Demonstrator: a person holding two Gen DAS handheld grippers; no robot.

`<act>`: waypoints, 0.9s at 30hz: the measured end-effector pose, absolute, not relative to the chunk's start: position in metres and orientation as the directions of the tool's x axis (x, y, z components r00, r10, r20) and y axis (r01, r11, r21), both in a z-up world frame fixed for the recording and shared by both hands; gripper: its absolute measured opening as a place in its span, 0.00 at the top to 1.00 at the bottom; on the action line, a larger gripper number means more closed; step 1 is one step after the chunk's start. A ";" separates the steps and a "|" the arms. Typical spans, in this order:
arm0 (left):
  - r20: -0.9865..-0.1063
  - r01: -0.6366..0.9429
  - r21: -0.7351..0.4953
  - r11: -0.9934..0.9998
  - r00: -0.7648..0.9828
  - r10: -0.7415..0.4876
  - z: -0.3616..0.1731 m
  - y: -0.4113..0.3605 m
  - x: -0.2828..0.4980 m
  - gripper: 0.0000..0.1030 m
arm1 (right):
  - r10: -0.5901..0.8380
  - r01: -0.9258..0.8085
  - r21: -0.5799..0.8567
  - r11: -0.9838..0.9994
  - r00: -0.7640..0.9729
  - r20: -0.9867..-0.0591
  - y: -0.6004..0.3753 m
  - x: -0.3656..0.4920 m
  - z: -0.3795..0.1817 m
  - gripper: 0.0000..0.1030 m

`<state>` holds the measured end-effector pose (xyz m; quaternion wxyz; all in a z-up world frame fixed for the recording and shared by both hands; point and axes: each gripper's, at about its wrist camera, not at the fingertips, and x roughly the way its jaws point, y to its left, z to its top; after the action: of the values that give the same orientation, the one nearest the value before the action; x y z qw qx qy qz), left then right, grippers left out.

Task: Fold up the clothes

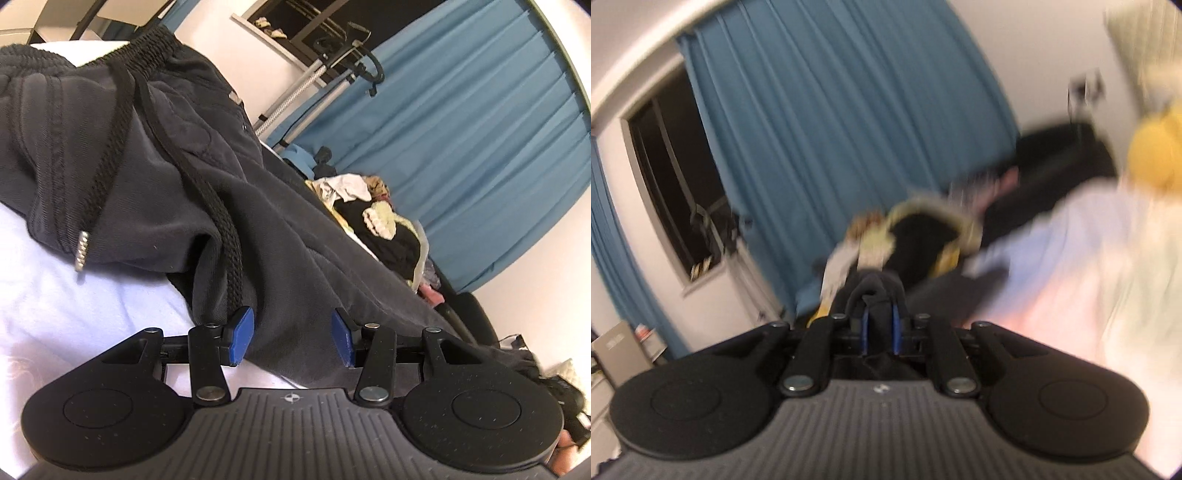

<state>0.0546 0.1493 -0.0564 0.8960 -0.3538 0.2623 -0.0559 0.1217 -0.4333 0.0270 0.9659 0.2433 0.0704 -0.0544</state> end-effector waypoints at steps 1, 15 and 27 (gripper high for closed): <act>-0.427 -0.086 -0.665 0.742 0.859 -0.283 -0.055 0.150 0.053 0.50 | -0.099 0.149 0.452 0.879 0.986 -0.133 -0.437 0.114 0.034 0.87; -0.437 -0.100 -0.661 0.744 0.857 -0.272 -0.052 0.149 0.051 0.50 | -0.119 0.480 0.692 0.539 0.857 -0.501 -0.523 0.135 -0.069 0.86; -0.401 -0.006 -0.675 0.738 0.842 -0.360 -0.053 0.127 0.077 0.50 | -0.129 0.432 0.683 0.588 0.884 -0.449 -0.496 0.133 -0.044 0.85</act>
<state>0.0767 0.1273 -0.0532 0.8942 -0.3485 0.2629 -0.0990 0.1328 -0.4956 -0.0442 0.8730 0.4243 0.1788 -0.1607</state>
